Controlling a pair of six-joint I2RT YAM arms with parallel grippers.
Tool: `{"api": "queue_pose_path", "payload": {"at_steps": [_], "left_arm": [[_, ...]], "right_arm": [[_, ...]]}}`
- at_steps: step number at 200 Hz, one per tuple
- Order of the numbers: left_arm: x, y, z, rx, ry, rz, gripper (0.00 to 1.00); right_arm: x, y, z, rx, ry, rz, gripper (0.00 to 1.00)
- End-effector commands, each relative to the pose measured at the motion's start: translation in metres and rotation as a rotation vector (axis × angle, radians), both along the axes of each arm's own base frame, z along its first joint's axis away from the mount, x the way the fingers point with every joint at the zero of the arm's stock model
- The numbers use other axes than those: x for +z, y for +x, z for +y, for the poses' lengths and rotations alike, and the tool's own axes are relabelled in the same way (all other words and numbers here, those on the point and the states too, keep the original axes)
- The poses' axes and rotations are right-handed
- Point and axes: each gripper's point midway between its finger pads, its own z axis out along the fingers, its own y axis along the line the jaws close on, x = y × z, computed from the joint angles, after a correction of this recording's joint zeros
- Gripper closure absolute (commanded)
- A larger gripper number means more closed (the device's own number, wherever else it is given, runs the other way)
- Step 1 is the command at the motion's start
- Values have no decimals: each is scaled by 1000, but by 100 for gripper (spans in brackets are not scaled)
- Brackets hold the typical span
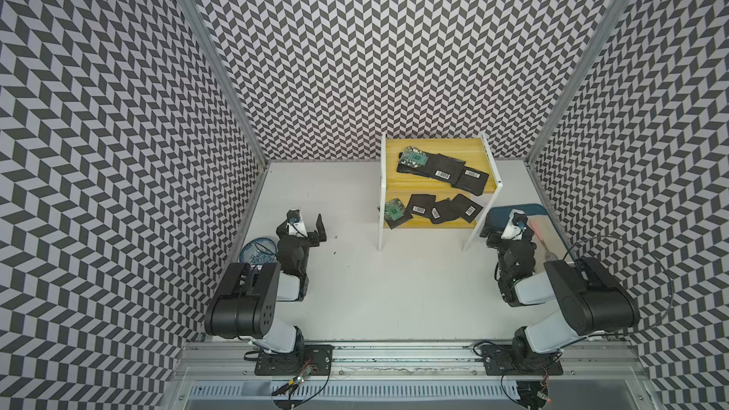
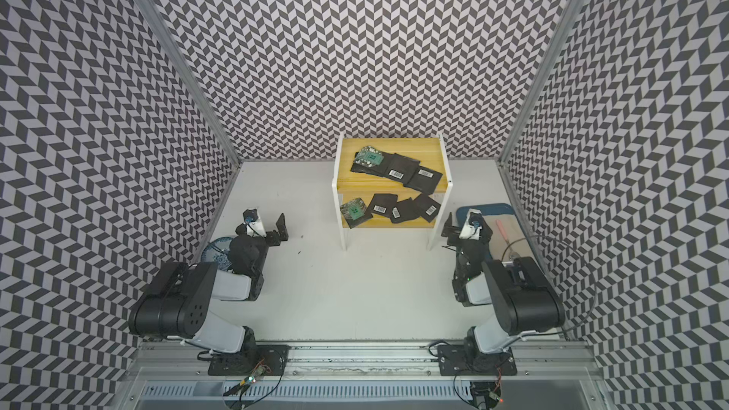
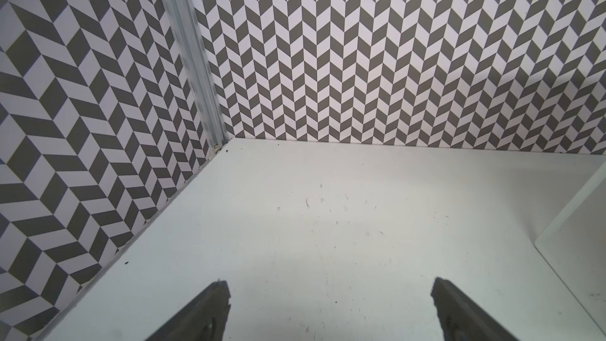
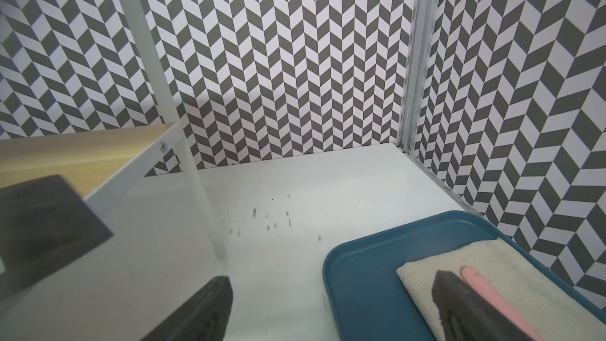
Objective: Remove the tea bags from the shelf
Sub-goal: Pick up the tea bag from the shelf.
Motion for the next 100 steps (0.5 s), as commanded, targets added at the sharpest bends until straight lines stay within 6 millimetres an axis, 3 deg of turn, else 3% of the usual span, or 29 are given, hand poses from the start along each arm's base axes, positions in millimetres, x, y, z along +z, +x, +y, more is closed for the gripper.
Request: {"api": "queue_pose_path", "payload": {"at_steps": [1, 100], "left_arm": [[12, 6, -1, 3, 9, -45, 0], [12, 5, 0, 3, 8, -46, 0]], "right_arm": [[15, 3, 0, -9, -2, -61, 1], [16, 3, 0, -8, -1, -63, 1]]}}
